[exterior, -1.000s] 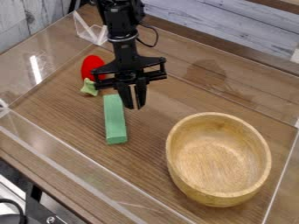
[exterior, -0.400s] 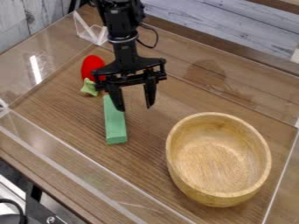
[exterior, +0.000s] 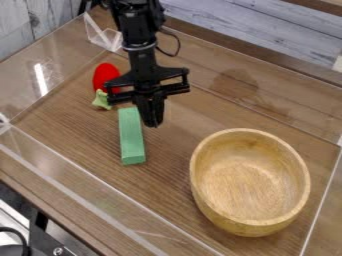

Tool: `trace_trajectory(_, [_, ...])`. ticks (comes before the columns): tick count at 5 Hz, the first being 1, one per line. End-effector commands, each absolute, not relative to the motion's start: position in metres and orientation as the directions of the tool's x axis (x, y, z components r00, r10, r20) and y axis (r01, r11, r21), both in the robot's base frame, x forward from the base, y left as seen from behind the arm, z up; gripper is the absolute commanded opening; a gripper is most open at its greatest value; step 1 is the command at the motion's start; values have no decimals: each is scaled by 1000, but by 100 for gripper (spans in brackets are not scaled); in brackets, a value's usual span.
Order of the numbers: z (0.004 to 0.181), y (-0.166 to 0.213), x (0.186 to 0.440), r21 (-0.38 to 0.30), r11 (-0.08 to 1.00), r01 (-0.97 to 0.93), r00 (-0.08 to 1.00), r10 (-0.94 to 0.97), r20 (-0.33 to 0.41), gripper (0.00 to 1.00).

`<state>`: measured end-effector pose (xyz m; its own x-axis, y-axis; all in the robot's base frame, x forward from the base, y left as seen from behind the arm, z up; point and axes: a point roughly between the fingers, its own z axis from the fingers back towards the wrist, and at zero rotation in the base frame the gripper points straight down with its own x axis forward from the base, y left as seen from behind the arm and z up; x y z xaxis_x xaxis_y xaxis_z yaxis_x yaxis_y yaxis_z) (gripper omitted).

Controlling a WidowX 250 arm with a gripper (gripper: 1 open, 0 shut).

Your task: Put the green block in the brown bowl

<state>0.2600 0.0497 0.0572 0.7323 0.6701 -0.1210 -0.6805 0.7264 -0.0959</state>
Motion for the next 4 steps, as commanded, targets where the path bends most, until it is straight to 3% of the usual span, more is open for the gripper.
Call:
trace_trajectory(1, [94,44,270,-143,741,-656,753,656,-58,0])
trace_trajectory(2, [111,34,267,-155,754,-639,767,639,-55,0])
trace_trajectory(3, [108,32,258,-154,754,-638,767,639,-53,100])
trace_trajectory(4, [101,32,249,-151,747,-648,760,648,-55,100])
